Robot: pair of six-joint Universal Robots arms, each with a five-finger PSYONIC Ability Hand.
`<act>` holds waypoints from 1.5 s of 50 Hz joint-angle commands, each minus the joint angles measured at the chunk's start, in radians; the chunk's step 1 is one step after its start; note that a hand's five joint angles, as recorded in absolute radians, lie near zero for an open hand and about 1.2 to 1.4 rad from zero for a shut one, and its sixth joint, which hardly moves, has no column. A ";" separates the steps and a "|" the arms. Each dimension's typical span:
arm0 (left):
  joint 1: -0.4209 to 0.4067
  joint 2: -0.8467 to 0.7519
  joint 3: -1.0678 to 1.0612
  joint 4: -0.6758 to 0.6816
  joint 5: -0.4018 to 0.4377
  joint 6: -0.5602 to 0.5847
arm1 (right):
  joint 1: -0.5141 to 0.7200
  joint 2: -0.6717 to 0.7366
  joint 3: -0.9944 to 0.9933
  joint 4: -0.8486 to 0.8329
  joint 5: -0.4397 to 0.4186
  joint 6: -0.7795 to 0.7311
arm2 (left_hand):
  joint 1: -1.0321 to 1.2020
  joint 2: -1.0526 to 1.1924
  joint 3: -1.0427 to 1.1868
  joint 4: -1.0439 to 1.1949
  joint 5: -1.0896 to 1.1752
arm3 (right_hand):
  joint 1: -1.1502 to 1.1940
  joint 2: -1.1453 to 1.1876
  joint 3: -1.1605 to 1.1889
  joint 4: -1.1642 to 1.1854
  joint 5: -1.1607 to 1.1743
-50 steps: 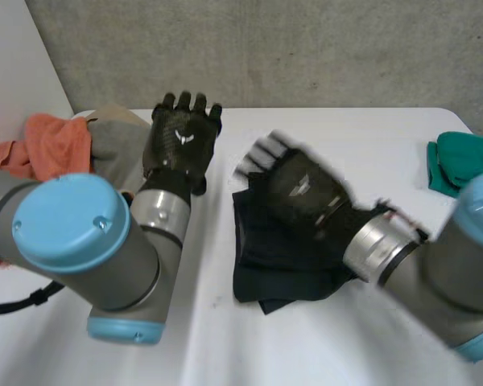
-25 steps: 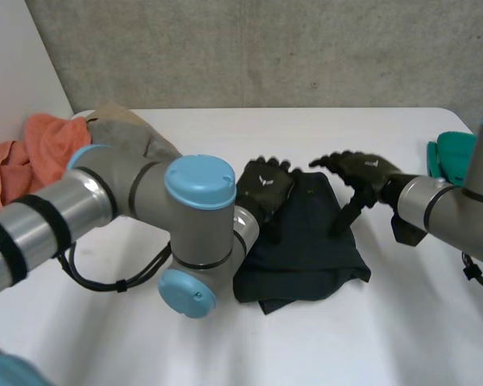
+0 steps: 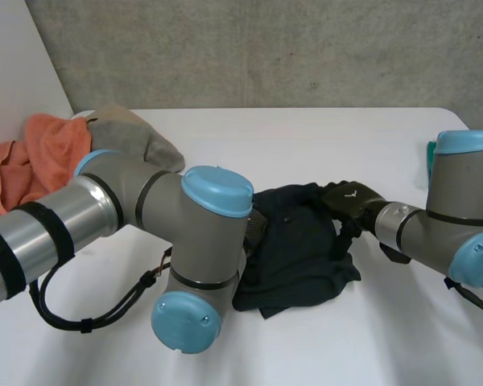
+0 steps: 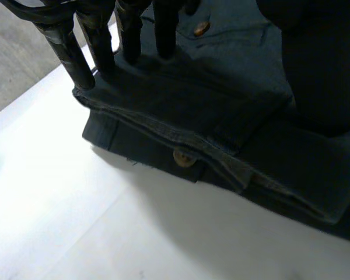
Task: Fold the laundry.
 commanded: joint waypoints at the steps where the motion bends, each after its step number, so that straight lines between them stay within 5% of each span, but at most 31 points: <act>1: -0.003 0.090 -0.006 0.000 0.012 -0.010 | -0.003 -0.141 0.056 -0.033 0.059 -0.003 | 0.002 -0.003 -0.006 -0.009 -0.030 | -0.041 -0.003 -0.034 -0.035 -0.044; 10: 0.012 0.322 -0.119 0.069 0.074 -0.011 | 0.007 -0.413 0.352 -0.277 0.070 -0.003 | -0.013 -0.018 -0.021 -0.024 -0.044 | -0.041 -0.003 -0.034 -0.035 -0.044; 15: 0.045 0.432 -0.251 0.126 0.217 -0.011 | 0.033 -0.540 0.612 -0.430 0.061 -0.001 | -0.013 -0.018 -0.021 -0.024 -0.044 | -0.041 -0.003 -0.034 -0.035 -0.044; 21: 0.084 0.472 -0.349 0.169 0.360 -0.017 | 0.086 -0.537 0.792 -0.585 0.062 -0.003 | -0.007 -0.012 -0.015 -0.018 -0.039 | -0.041 -0.003 -0.034 -0.035 -0.044; 26: 0.090 0.477 -0.377 0.180 0.400 -0.025 | 0.104 -0.472 0.857 -0.721 0.061 -0.003 | -0.001 -0.006 -0.009 -0.012 -0.033 | -0.041 -0.003 -0.034 -0.035 -0.044; 48: 0.099 0.471 -0.381 0.209 0.398 -0.039 | 0.142 -0.226 0.731 -0.934 0.064 -0.053 | 0.002 -0.003 -0.006 -0.009 -0.030 | 0.107 0.145 0.114 0.113 0.104; 57: 0.101 0.471 -0.392 0.210 0.398 -0.039 | 0.144 -0.126 0.627 -0.927 0.070 -0.055 | 0.005 0.000 -0.004 -0.006 -0.027 | 0.401 0.438 0.408 0.406 0.398; 63: 0.101 0.475 -0.395 0.210 0.398 -0.039 | 0.141 -0.105 0.566 -0.940 0.079 -0.052 | 0.002 -0.003 -0.006 -0.009 -0.030 | 1.181 1.218 1.188 1.186 1.178; 75: 0.101 0.508 -0.368 0.244 0.403 -0.039 | 0.078 -0.141 0.300 -0.926 0.093 -0.033 | 0.002 -0.003 -0.006 -0.009 -0.030 | 1.181 1.219 1.188 1.187 1.178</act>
